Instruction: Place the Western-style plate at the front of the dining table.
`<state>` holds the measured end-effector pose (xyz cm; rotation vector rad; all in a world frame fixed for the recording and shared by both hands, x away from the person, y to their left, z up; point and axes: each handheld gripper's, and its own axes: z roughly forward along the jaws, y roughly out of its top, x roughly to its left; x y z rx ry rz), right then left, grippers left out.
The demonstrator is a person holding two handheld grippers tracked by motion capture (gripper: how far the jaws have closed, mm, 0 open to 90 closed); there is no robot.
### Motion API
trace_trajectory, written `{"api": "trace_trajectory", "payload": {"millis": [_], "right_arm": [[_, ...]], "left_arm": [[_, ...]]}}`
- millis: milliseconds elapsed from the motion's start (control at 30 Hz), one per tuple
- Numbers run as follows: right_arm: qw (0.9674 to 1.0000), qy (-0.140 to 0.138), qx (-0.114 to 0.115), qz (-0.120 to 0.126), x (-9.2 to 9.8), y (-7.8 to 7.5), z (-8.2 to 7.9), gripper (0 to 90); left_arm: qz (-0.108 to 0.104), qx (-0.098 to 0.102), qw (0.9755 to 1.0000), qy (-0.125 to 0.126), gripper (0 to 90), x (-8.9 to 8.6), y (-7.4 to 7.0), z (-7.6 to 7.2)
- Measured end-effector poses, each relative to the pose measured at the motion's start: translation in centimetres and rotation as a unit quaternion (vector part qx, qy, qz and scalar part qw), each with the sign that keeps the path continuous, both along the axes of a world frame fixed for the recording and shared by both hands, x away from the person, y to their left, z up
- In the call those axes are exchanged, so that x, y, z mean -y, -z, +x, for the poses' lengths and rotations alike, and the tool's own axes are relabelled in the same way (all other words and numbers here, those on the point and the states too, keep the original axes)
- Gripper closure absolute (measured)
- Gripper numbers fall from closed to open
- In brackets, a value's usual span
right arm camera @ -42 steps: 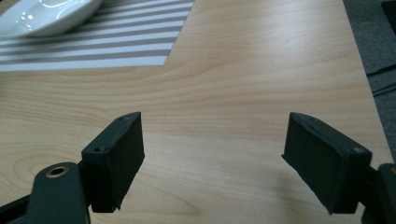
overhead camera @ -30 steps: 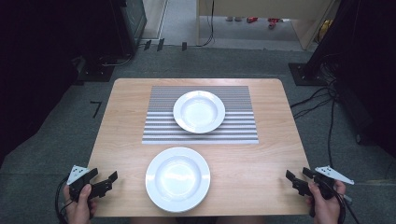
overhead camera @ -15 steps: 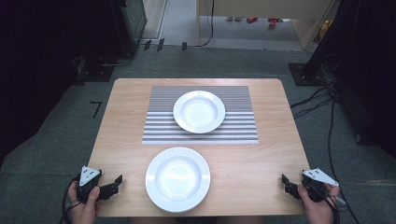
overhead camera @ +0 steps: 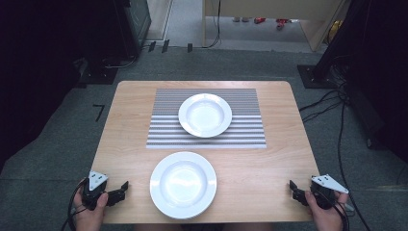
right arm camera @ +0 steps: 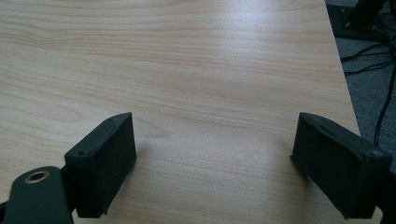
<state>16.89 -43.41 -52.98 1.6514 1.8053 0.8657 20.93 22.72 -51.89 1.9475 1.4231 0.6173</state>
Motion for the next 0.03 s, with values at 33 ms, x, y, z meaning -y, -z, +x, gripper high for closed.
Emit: {"api": "trace_trajectory", "payload": {"millis": [33], "right_arm": [[1.0000,0.000,0.000,0.000,0.01,0.00,0.01,13.4]], "left_arm": [[0.000,0.000,1.0000,0.000,11.4,0.00,0.00,0.00]]}}
